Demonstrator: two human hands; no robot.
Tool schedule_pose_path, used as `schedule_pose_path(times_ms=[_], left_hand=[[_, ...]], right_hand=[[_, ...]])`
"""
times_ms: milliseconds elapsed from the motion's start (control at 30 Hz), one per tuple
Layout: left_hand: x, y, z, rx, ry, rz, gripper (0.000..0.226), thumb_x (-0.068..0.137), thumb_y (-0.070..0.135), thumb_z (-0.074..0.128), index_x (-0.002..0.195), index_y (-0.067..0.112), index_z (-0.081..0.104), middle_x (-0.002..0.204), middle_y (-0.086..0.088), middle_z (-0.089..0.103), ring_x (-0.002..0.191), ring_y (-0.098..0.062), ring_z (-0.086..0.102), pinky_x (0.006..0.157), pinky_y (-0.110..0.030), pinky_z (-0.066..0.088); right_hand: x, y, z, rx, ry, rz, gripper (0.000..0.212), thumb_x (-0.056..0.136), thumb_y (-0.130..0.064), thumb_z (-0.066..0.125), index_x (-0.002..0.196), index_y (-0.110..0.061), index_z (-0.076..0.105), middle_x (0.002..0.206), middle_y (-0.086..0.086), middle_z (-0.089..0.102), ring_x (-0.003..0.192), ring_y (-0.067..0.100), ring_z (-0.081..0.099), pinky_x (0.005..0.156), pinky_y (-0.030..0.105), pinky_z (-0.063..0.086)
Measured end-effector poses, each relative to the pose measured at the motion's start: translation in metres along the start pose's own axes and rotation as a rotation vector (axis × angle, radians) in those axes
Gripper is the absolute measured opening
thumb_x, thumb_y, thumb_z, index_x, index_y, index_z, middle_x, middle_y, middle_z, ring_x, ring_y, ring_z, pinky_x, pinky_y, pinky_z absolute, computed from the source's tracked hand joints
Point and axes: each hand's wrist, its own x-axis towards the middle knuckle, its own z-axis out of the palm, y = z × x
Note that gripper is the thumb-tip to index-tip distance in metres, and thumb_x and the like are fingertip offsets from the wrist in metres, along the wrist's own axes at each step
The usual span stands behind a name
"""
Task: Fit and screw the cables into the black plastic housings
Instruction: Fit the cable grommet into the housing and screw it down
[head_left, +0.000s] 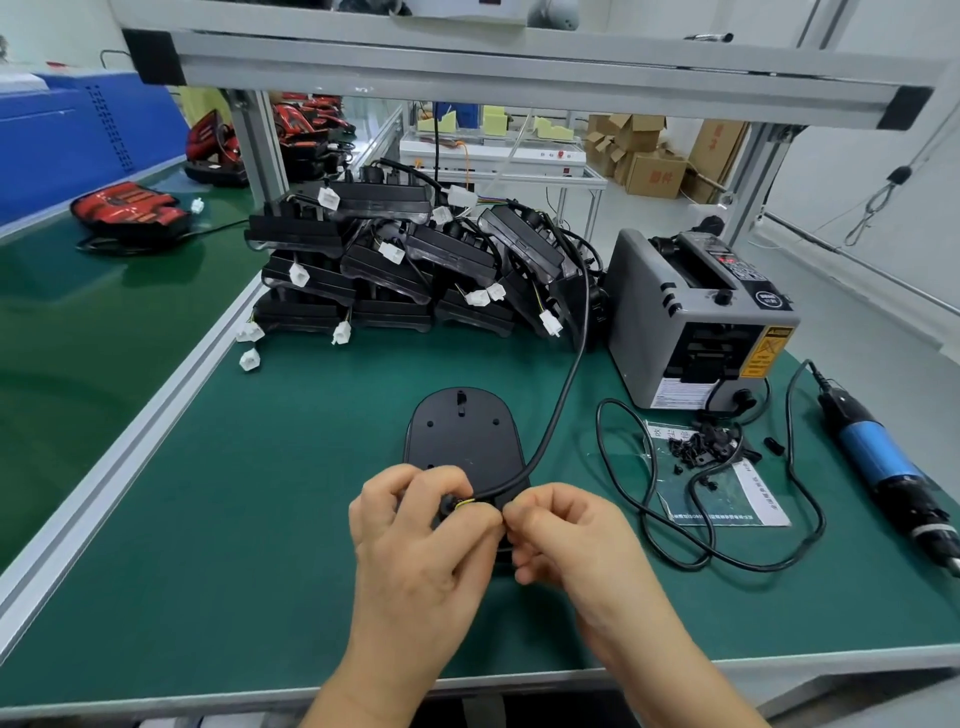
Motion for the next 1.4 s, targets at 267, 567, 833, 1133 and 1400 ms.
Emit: schedule_pose_path(times_ms=[267, 567, 833, 1133, 1400], left_hand=[[0.011, -0.009, -0.002, -0.163, -0.285, -0.328, 0.020, 0.083, 0.015, 0.068, 0.103, 0.017, 0.067, 0.101, 0.013, 0.059, 0.099, -0.008, 0.050, 0.086, -0.021, 0.039], [0.011, -0.007, 0.000, -0.298, -0.291, -0.398, 0.015, 0.081, 0.006, 0.069, 0.082, 0.020, 0.064, 0.090, 0.017, 0.058, 0.095, -0.006, 0.053, 0.080, -0.012, 0.039], [0.012, -0.011, -0.004, -0.332, -0.347, -0.338, 0.017, 0.083, 0.003, 0.065, 0.084, 0.020, 0.061, 0.092, 0.019, 0.057, 0.097, -0.007, 0.052, 0.081, -0.015, 0.040], [0.014, -0.012, -0.006, -0.373, -0.373, -0.322, 0.017, 0.082, 0.002, 0.067, 0.083, 0.018, 0.064, 0.091, 0.017, 0.058, 0.097, -0.007, 0.051, 0.080, -0.010, 0.036], [0.018, -0.014, -0.007, -0.352, -0.453, -0.350, 0.018, 0.084, 0.009, 0.066, 0.088, 0.026, 0.062, 0.094, 0.019, 0.054, 0.101, 0.000, 0.046, 0.083, -0.006, 0.031]], right_hand=[[0.009, 0.007, 0.005, -0.273, 0.152, -0.130, 0.020, 0.079, -0.008, 0.069, 0.064, -0.018, 0.060, 0.049, -0.007, 0.057, 0.046, 0.006, 0.053, 0.048, 0.022, 0.048], [0.010, 0.013, 0.011, -0.486, 0.252, -0.210, 0.011, 0.075, -0.025, 0.071, 0.068, -0.026, 0.062, 0.066, -0.013, 0.066, 0.059, 0.008, 0.059, 0.066, 0.042, 0.056], [0.013, 0.012, 0.001, -0.675, 0.205, -0.311, 0.017, 0.072, -0.039, 0.075, 0.068, -0.031, 0.060, 0.074, -0.022, 0.063, 0.066, 0.003, 0.058, 0.064, 0.026, 0.050], [0.031, -0.007, -0.018, -1.032, 0.033, -0.532, 0.029, 0.069, -0.047, 0.077, 0.095, -0.033, 0.071, 0.098, -0.023, 0.045, 0.107, 0.003, 0.036, 0.094, 0.026, 0.033], [0.026, -0.011, -0.019, -1.105, 0.067, -0.669, 0.030, 0.064, -0.048, 0.072, 0.076, -0.021, 0.069, 0.077, -0.015, 0.063, 0.098, 0.016, 0.049, 0.088, 0.036, 0.031]])
